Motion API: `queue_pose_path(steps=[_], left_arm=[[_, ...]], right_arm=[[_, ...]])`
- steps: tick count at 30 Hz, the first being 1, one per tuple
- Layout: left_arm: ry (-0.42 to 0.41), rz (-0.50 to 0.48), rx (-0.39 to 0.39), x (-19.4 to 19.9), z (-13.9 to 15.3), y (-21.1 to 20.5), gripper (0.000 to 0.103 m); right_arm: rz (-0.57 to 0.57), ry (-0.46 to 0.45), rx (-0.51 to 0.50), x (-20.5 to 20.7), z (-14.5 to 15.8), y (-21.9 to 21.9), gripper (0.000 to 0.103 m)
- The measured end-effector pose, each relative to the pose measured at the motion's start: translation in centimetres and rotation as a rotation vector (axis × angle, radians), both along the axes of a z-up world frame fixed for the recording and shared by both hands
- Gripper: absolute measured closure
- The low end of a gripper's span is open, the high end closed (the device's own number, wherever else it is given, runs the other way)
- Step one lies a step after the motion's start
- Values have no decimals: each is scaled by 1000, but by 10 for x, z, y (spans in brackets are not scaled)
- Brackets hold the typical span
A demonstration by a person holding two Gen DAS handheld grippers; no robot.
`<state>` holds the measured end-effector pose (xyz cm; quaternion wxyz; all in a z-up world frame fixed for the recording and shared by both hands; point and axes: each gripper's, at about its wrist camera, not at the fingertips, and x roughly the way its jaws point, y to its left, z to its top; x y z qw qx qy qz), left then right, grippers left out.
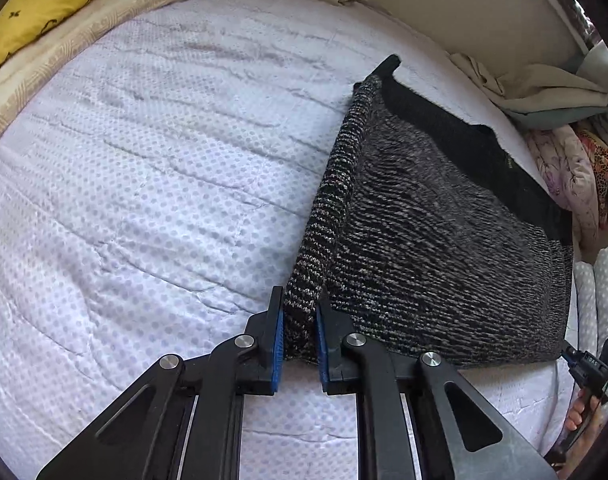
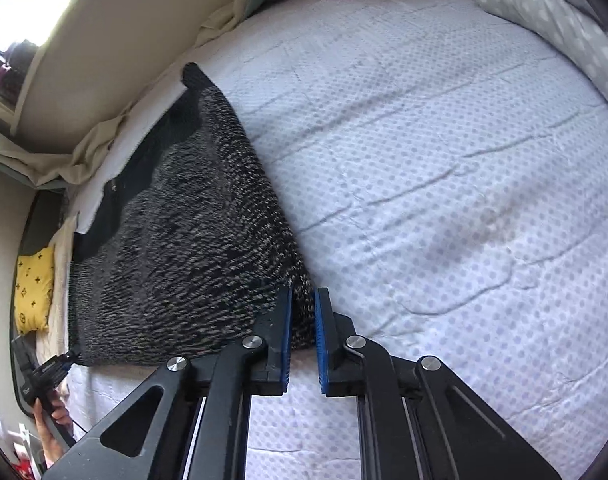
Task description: Fold large clothes
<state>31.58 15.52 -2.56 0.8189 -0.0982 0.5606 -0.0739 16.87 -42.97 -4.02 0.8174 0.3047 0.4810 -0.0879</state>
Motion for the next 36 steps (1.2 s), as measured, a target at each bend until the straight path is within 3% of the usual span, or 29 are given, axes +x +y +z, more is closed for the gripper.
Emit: queue_pose_path(steps=[5,7,9,14,17,20,23,27,31,36], left_arm=[[-40,26,36,3,-6,-6,72],[-41,41,63,1,1,-4,51],[-52,75,99,-2,12,3,40],[-153,151,258,-14,51,5,40],[-231,81,286,-28,69,-29,36],[-260,-35,289,-37,68,-80,28],[-262,-133,302,-38,51,-131,28],[-242,-206,350,-41,19,-165,28],[-223,-230,427,-43,-9,-174,27],[-251,-236,453,-48,-24,-176,27]], right_arm=[[6,1,-50,1,-10,-2,94],[-10,-5,-46,0,-8,-4,80],[-29,-2,-57,-4,-3,-6,63],[-80,-46,-239,-16,35,0,62],[-41,-133,-366,-14,66,28,62],[104,-201,-407,-2,77,81,62],[230,-220,-387,12,69,129,62],[332,-203,-402,32,45,177,64],[382,-140,-432,52,13,201,64],[408,-85,-496,58,-18,213,64]])
